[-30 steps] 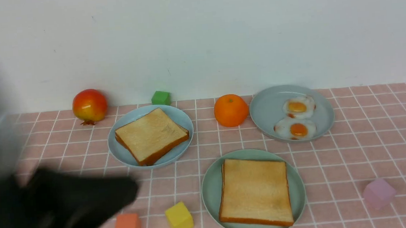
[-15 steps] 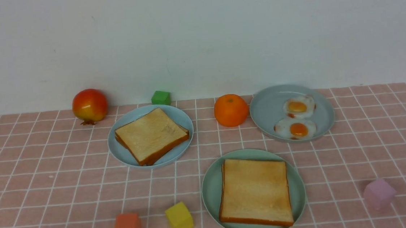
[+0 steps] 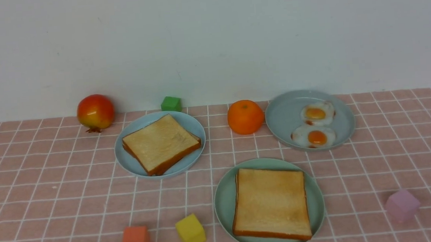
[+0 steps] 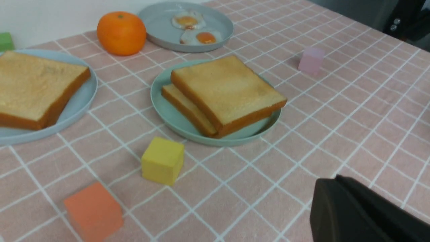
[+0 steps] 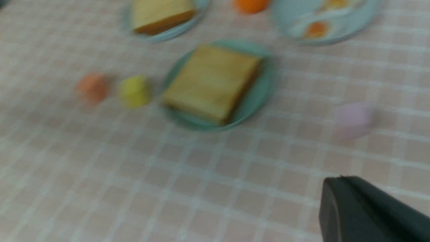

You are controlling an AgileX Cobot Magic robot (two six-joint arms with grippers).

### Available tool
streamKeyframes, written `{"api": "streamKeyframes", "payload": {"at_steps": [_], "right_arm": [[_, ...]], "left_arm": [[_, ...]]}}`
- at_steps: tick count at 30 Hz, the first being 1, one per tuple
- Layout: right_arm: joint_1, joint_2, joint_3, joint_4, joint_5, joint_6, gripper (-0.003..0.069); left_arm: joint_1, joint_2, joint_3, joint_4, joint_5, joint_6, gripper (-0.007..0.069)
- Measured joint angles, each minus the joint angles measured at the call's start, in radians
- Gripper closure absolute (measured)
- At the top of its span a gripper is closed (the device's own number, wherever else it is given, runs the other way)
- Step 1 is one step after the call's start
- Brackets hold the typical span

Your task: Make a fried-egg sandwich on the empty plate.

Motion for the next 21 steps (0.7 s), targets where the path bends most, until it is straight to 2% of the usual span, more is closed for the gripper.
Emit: {"api": "streamKeyframes", "payload": {"at_steps": [1,3,5,8,10,11,15,21], "right_arm": [[-0.094,-0.011,0.033,-0.027,-0.058,-0.010,0.0635],[-0.144,-0.023,0.062,-0.027,-0.105,-0.023,0.0635],[-0.238,-0.055,0.175,-0.009,-0.225,-0.060,0.0635],[-0.296,-0.103,0.352,0.054,-0.405,-0.112,0.0639],[-0.305,-0.132,0.450,0.064,-0.497,-0.129,0.0650],[-0.307,-0.169,0.569,0.066,-0.568,-0.146,0.0660],[-0.307,-0.246,0.753,0.090,-0.657,-0.148,0.0664],[-0.307,-0.257,0.774,0.133,-0.670,-0.125,0.0666]], "left_arm": [[0.000,0.000,0.000,0.000,0.006,0.000,0.0613],[0.000,0.000,0.000,0.000,0.007,0.000,0.0613],[0.000,0.000,0.000,0.000,0.008,0.000,0.0613],[0.000,0.000,0.000,0.000,0.008,0.000,0.0613],[0.000,0.000,0.000,0.000,0.008,0.000,0.0613],[0.000,0.000,0.000,0.000,0.008,0.000,0.0613],[0.000,0.000,0.000,0.000,0.009,0.000,0.0613],[0.000,0.000,0.001,0.000,0.015,0.000,0.0613]]}}
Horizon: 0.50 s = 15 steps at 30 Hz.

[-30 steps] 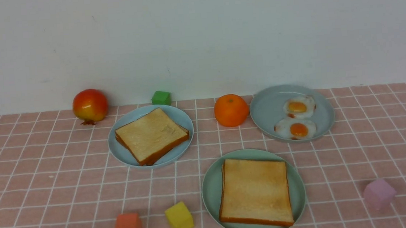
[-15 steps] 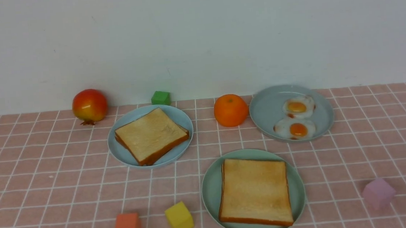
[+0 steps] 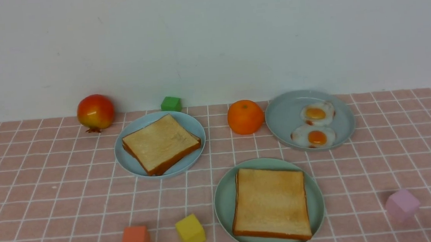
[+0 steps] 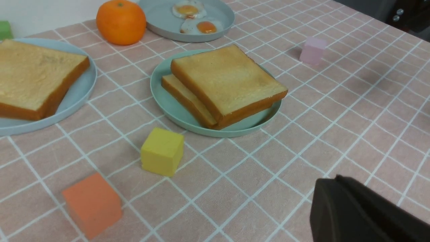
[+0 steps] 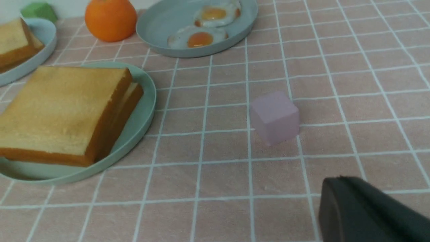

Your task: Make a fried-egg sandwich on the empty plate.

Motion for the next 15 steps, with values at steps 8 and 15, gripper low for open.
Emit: {"api": "streamKeyframes", "payload": {"at_steps": [8,15], "right_arm": [[0.000,0.000,0.000,0.004,-0.001,0.006,0.0664],[0.000,0.000,0.000,0.004,-0.003,0.006,0.0660]], "left_arm": [[0.000,0.000,0.000,0.000,0.003,-0.001,0.0613],[0.000,0.000,0.000,0.000,0.007,-0.001,0.0613]]}}
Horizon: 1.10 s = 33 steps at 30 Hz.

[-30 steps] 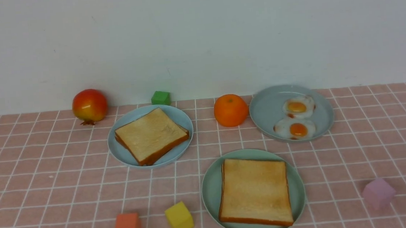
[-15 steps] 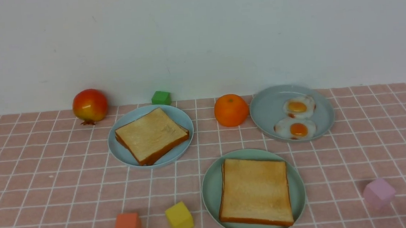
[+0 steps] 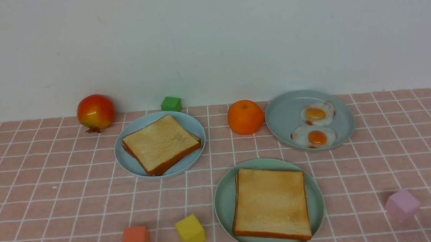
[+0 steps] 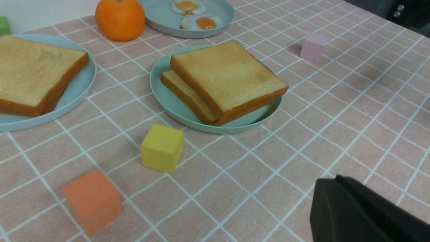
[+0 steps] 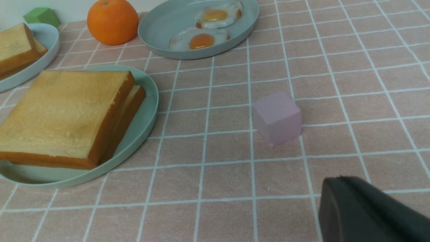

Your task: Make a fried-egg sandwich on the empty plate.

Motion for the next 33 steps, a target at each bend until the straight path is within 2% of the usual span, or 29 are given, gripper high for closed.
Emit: {"api": "streamKeyframes", "payload": {"at_steps": [10,13,15,16,17,18,20,21,22,25,27,29,33], "right_arm": [[0.000,0.000,0.000,0.000,0.000,0.000,0.0655],[0.000,0.000,0.000,0.000,0.000,0.000,0.0653],[0.000,0.000,0.000,0.000,0.000,0.000,0.0652],[0.000,0.000,0.000,0.000,0.000,0.000,0.0650],[0.000,0.000,0.000,0.000,0.000,0.000,0.0650],[0.000,0.000,0.000,0.000,0.000,0.000,0.0648],[0.000,0.000,0.000,0.001,0.000,0.000,0.0648],[0.000,0.000,0.000,0.001,0.000,0.000,0.0648],[0.000,0.000,0.000,0.001,0.000,0.000,0.0648],[0.000,0.000,0.000,0.001,0.000,0.000,0.0643],[0.000,0.000,0.000,0.001,0.000,0.000,0.0643],[0.000,0.000,0.000,0.001,0.000,0.000,0.0641],[0.000,0.000,0.000,0.001,-0.001,0.000,0.0637]], "left_arm": [[0.001,0.000,0.000,0.015,-0.006,0.000,0.0613],[0.032,-0.016,0.000,0.022,-0.038,-0.022,0.0613],[0.103,-0.057,0.001,0.022,-0.065,-0.048,0.0613],[0.182,-0.104,0.004,0.022,-0.074,-0.064,0.0613],[0.194,-0.112,0.004,0.022,-0.074,-0.065,0.0613],[0.315,-0.188,0.012,0.021,-0.065,-0.074,0.0613],[0.438,-0.268,0.027,0.019,-0.030,-0.089,0.0613],[0.451,-0.277,0.032,0.019,-0.026,-0.090,0.0613],[0.563,-0.343,0.062,0.012,0.006,-0.107,0.0613],[0.699,-0.370,0.148,-0.013,0.053,-0.145,0.0613],[0.733,-0.370,0.171,-0.026,0.092,-0.162,0.0613],[0.765,-0.370,0.179,-0.042,0.210,-0.177,0.0613],[0.759,-0.370,0.178,-0.046,0.219,-0.183,0.0613]]}}
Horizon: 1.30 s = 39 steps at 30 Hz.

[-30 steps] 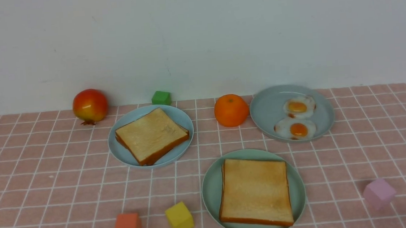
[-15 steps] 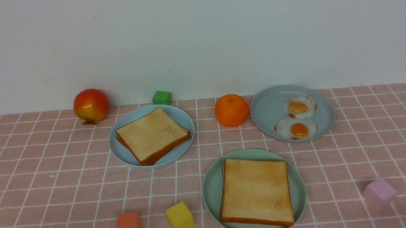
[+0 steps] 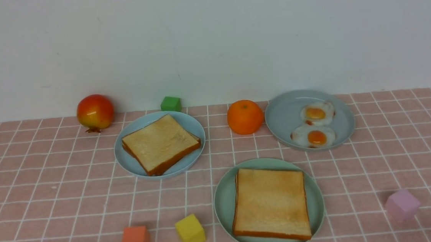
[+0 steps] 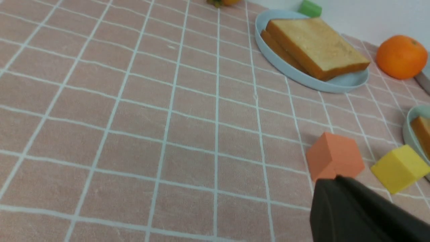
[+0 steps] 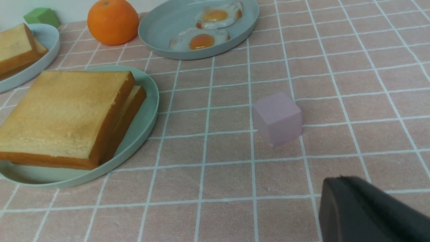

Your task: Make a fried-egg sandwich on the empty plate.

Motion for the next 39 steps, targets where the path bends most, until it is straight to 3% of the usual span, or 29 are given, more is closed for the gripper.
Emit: {"api": "streamKeyframes", "payload": {"at_steps": [39], "right_arm": [[0.000,0.000,0.000,0.000,0.000,0.000,0.0605]], "left_arm": [[-0.019,0.000,-0.001,-0.003,0.005,-0.003,0.0613]]}}
